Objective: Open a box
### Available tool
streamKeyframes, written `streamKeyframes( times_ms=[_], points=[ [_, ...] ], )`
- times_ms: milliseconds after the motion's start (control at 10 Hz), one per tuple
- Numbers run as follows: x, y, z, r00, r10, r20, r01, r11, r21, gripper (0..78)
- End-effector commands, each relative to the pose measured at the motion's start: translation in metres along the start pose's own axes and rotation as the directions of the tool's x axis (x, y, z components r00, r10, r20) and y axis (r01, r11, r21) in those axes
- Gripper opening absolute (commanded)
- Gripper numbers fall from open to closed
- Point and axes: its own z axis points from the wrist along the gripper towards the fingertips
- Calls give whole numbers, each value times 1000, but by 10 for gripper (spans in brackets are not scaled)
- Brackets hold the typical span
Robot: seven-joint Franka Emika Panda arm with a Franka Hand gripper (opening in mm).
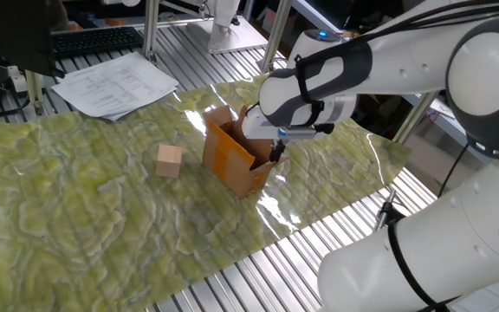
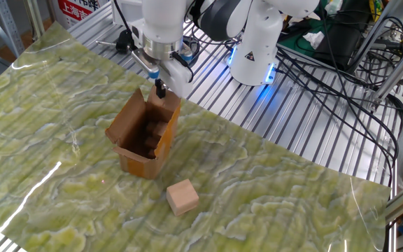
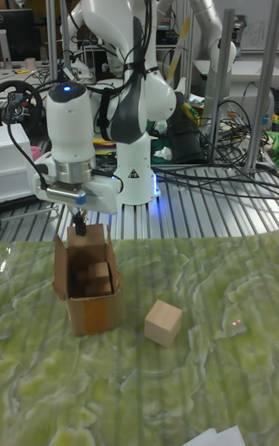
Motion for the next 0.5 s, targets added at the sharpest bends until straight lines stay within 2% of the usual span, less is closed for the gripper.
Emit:
streamKeyframes(
  times_ms=[100,500],
  points=[
    [-1,-3,16,999,-2,49,3,1000,-8,0],
    [-1,-5,26,998,5,66,-4,1000,-16,0]
  ],
)
